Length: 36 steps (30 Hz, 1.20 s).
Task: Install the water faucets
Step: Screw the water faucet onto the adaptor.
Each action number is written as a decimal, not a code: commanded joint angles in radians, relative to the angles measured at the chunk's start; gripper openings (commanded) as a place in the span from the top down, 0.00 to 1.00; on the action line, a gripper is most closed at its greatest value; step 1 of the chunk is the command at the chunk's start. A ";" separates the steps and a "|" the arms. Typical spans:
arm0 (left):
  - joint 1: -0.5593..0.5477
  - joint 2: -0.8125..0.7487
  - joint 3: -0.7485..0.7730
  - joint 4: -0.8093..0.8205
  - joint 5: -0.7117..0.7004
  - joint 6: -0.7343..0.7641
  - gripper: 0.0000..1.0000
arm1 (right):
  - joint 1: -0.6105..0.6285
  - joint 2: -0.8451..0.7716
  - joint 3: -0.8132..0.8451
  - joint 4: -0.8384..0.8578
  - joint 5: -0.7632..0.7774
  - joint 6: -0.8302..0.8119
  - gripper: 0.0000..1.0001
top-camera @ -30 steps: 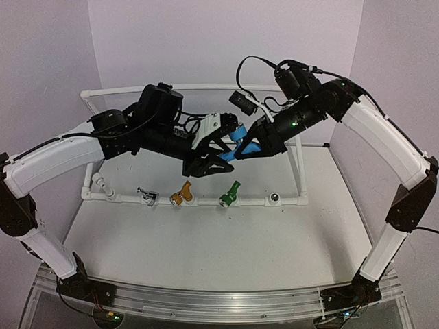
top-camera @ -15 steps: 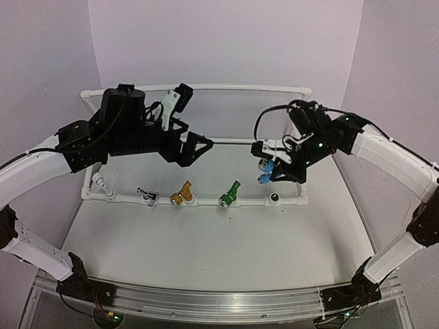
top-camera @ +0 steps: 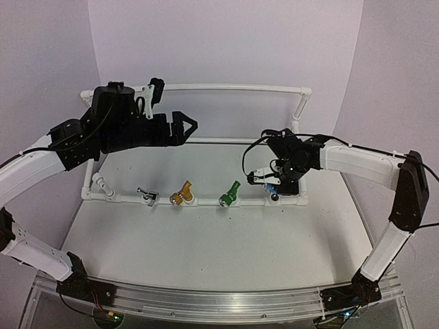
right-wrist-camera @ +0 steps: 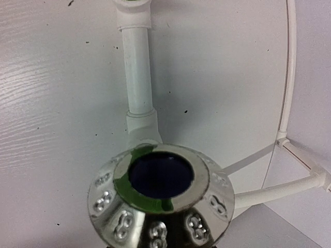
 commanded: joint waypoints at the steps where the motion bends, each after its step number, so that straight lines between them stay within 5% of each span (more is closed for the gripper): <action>1: 0.002 -0.025 0.015 -0.005 -0.029 -0.052 0.00 | 0.007 0.034 -0.013 0.040 0.092 0.021 1.00; 36: 0.003 -0.002 0.025 -0.008 -0.047 -0.023 0.00 | 0.026 0.038 -0.087 0.157 0.134 0.067 1.00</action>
